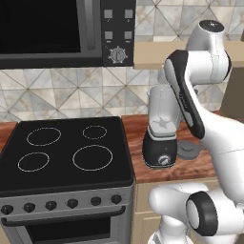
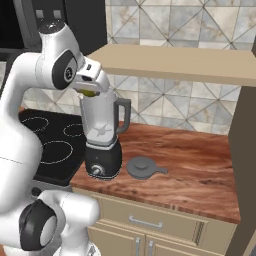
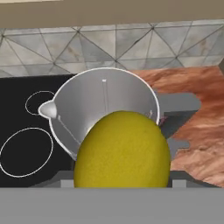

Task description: Grab the lemon and lime from the fridge, place them in the blender, close the lid, and turn on the blender to create a marinade.

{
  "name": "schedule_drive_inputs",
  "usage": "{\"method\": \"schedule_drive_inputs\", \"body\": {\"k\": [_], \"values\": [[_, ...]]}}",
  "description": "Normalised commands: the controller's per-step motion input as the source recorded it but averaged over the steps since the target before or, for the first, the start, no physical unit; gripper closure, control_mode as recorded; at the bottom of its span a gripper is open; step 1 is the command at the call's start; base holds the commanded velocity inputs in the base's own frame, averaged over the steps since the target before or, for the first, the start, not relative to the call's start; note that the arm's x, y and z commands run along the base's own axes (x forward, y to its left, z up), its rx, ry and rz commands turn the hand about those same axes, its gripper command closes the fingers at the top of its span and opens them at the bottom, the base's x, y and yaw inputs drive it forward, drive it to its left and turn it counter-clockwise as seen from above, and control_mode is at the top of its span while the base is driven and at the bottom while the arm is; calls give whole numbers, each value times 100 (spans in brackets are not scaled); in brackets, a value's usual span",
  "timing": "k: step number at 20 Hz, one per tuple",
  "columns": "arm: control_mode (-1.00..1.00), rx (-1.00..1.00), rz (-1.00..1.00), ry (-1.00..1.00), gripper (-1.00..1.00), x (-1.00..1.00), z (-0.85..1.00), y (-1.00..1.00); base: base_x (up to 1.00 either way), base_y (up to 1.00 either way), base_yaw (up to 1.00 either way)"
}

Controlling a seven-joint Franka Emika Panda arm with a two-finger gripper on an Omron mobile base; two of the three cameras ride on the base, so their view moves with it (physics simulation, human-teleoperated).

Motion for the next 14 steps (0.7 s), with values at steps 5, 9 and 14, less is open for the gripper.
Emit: {"method": "schedule_drive_inputs", "body": {"k": [5,9,14], "values": [[-100,0,4,11,100,73,-54,0,0,0,0],[-100,0,5,11,100,59,-70,0,0,0,0],[-100,0,4,8,100,53,-56,0,0,0,0]]}}
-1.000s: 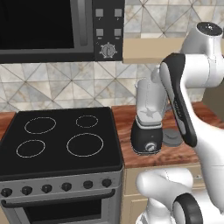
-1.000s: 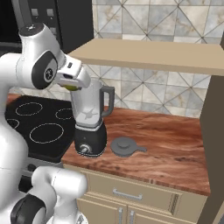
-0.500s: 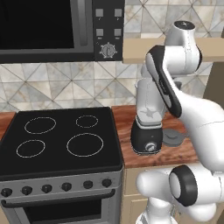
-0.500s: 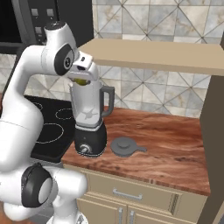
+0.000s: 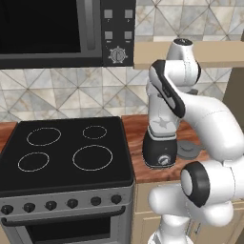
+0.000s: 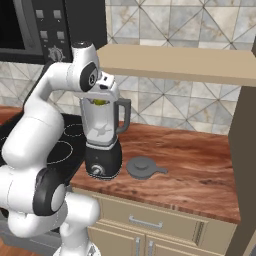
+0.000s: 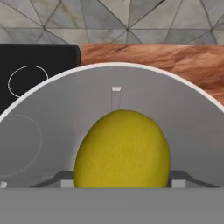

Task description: Grab the lemon and lime from the fridge, place them in the blender, close the lid, and turn on the blender to create a marinade.

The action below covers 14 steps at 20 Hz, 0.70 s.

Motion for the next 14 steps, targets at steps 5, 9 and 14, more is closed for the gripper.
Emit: {"method": "schedule_drive_inputs", "body": {"k": [5,9,14], "values": [[-100,0,3,2,100,35,-51,0,0,0,0],[-100,0,5,0,100,6,-39,0,0,0,0],[-100,0,5,0,-100,-4,-44,0,0,0,0]]}}
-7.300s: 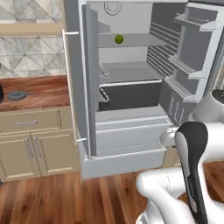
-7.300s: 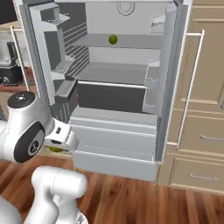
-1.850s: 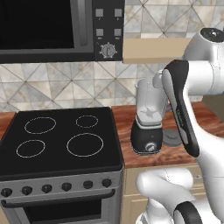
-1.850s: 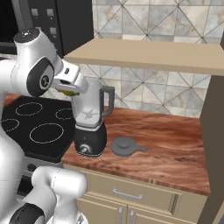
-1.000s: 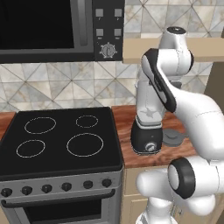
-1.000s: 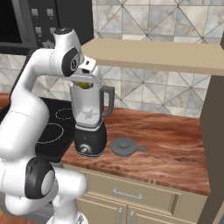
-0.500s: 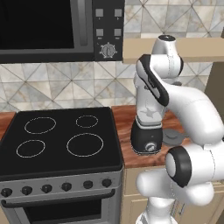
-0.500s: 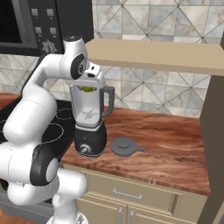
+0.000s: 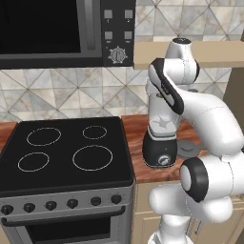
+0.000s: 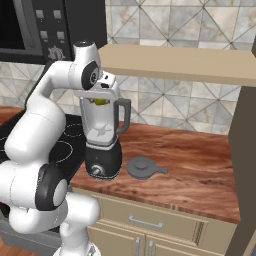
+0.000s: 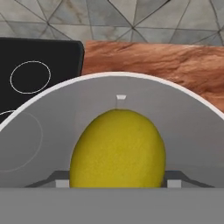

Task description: Grab the lemon and lime from the fridge, place them in the blender, close the lid, and turn on the blender to create a marinade.

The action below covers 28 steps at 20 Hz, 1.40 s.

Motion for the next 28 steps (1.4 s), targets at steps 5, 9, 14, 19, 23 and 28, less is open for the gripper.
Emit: {"method": "schedule_drive_inputs", "body": {"k": [5,9,14,19,23,28], "values": [[-100,0,3,0,-100,0,-16,0,0,0,0],[-100,0,1,0,-100,-4,-2,0,0,0,0],[-100,0,0,-2,-100,-40,8,-1,0,0,0],[-100,-2,0,-22,-100,-97,71,0,0,0,0],[-100,0,0,-11,-100,-100,11,-1,0,0,0],[-100,-1,0,-1,-100,-100,-16,2,0,0,0]]}}
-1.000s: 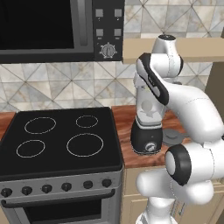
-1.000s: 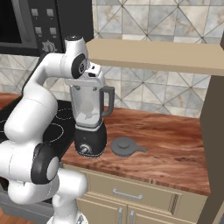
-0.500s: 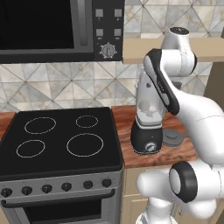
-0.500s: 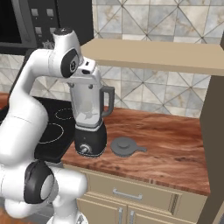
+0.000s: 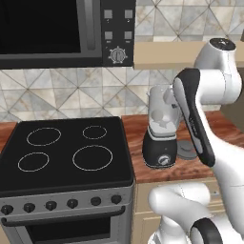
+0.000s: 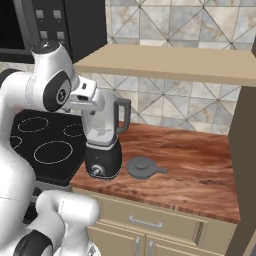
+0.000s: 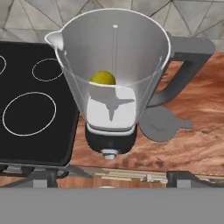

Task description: Grab the lemon and lime from the fridge, place them in the blender, close the lid, and turn on the blender to create a marinade.

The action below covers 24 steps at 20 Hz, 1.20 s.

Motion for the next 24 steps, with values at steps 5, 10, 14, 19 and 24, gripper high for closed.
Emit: {"method": "schedule_drive_inputs", "body": {"k": [5,10,14,19,24], "values": [[-100,-7,0,8,-100,-56,-56,23,0,0,0],[-100,-11,0,22,-100,-3,-68,38,0,0,0],[-100,0,0,10,-100,0,-10,3,0,0,0],[100,0,0,1,-100,-3,-10,0,-52,-8,-4],[100,0,0,0,-100,0,0,0,-100,-16,-11]]}}
